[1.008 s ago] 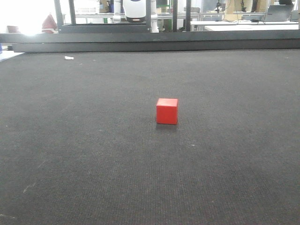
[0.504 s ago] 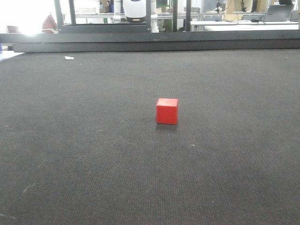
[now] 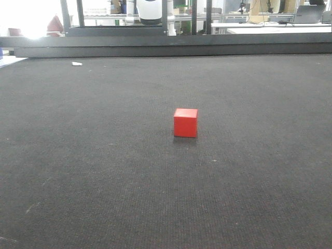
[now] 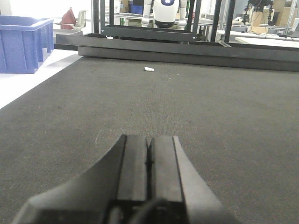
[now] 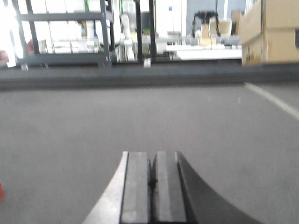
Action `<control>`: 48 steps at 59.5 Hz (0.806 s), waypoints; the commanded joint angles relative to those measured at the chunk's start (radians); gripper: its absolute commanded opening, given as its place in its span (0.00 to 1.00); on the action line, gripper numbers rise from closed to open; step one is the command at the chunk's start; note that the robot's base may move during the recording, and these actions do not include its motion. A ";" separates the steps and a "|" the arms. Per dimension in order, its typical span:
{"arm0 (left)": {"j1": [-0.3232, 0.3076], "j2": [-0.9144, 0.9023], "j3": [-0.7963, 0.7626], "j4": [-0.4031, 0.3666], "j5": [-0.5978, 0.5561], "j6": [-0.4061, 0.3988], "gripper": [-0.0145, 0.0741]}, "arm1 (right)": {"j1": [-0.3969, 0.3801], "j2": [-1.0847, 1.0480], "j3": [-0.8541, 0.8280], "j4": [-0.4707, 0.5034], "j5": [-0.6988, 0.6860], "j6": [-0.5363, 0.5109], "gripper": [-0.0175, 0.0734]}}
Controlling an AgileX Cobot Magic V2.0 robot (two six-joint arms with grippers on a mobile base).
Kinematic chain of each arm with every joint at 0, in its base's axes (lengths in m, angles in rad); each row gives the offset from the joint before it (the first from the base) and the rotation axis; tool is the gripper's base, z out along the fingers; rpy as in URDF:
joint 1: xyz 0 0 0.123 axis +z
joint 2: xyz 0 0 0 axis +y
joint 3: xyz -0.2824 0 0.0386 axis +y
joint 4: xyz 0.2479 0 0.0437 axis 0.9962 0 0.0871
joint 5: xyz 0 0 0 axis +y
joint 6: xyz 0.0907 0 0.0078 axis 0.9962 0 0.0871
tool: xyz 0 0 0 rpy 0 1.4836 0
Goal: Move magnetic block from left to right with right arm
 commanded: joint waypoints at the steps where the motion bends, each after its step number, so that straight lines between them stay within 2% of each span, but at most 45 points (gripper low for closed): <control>1: 0.001 -0.014 0.010 0.000 -0.090 -0.004 0.03 | 0.000 0.025 -0.146 0.001 -0.037 -0.003 0.25; 7: 0.001 -0.014 0.010 0.000 -0.090 -0.004 0.03 | 0.000 0.143 -0.275 0.001 0.013 -0.003 0.28; 11: 0.001 -0.014 0.010 0.000 -0.090 -0.004 0.03 | 0.000 0.237 -0.342 0.001 0.018 -0.003 0.35; 16: 0.001 -0.014 0.010 0.000 -0.090 -0.004 0.03 | 0.000 0.356 -0.409 0.001 0.020 -0.003 0.49; 25: 0.001 -0.014 0.010 0.000 -0.090 -0.004 0.03 | 0.007 0.563 -0.517 0.001 0.035 -0.002 0.81; 28: 0.001 -0.014 0.010 0.000 -0.090 -0.004 0.03 | 0.022 0.623 -0.554 0.000 0.052 -0.002 0.88; 39: 0.001 -0.014 0.010 0.000 -0.090 -0.004 0.03 | 0.146 0.832 -0.715 0.001 0.183 0.003 0.86; 48: 0.001 -0.014 0.010 0.000 -0.090 -0.004 0.03 | 0.287 1.003 -0.861 0.001 0.345 0.100 0.86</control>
